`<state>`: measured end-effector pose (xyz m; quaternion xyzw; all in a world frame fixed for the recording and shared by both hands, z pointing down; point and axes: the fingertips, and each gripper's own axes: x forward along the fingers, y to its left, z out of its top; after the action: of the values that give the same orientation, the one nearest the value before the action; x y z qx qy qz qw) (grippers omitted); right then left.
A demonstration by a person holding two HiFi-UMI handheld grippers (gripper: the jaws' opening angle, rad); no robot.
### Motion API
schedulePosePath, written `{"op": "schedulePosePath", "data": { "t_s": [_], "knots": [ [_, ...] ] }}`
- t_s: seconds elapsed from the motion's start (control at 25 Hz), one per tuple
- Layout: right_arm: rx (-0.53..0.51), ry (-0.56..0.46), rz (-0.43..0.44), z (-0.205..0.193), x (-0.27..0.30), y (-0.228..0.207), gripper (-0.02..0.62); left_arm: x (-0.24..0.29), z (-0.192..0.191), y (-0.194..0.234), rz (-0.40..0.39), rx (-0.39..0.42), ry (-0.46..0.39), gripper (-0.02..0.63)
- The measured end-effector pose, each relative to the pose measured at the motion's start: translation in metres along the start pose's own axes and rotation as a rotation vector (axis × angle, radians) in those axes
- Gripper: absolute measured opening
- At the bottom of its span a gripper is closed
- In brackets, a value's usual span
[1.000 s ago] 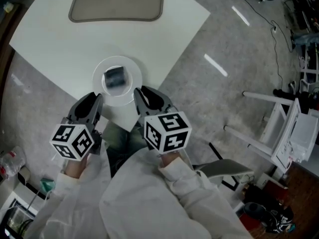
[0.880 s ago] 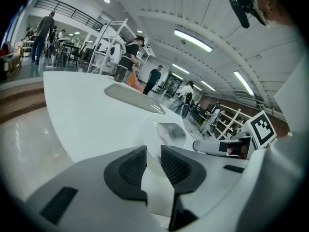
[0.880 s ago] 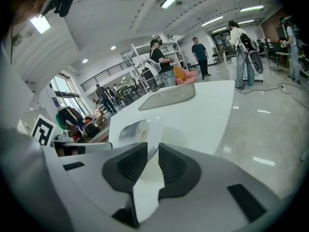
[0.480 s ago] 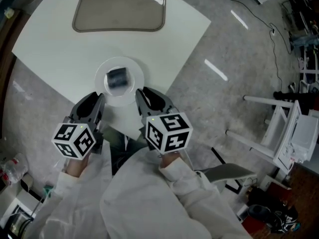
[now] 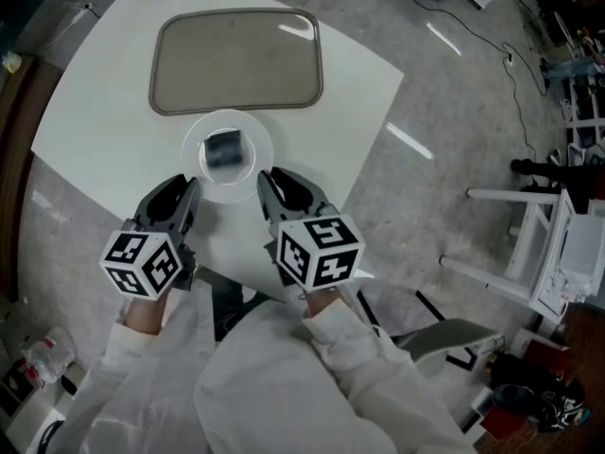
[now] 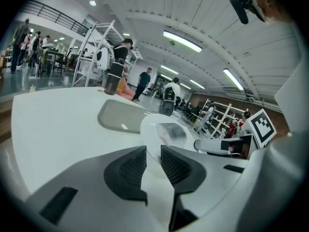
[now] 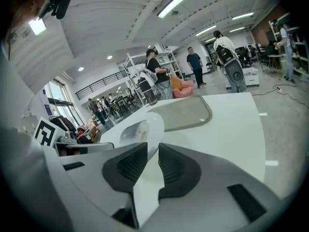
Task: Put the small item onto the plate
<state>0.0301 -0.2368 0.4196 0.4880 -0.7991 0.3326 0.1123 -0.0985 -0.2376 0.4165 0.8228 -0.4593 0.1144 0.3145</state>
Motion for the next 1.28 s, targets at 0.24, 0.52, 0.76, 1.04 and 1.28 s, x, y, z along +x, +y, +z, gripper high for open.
{"op": "schedulePosePath", "data": {
  "t_s": [0.24,0.52,0.76,1.04,1.28],
  "knots": [
    [0.001,-0.025,-0.021,0.024,0.035,0.003,0.08,0.019,0.03,0.029,-0.025,0.031,0.003,0.094],
    [-0.006,-0.05,-0.061,0.054,0.062,-0.005,0.08,0.045,0.057,0.045,-0.064,0.044,0.002,0.094],
    [-0.019,-0.07,-0.085,0.077,0.083,-0.019,0.08,0.072,0.08,0.055,-0.093,0.066,0.003,0.095],
    [-0.026,-0.083,-0.1,0.109,0.115,-0.038,0.08,0.107,0.106,0.068,-0.103,0.067,0.004,0.094],
    [0.002,-0.077,-0.11,0.121,0.143,-0.055,0.08,0.138,0.119,0.084,-0.115,0.068,0.035,0.094]
  ]
}}
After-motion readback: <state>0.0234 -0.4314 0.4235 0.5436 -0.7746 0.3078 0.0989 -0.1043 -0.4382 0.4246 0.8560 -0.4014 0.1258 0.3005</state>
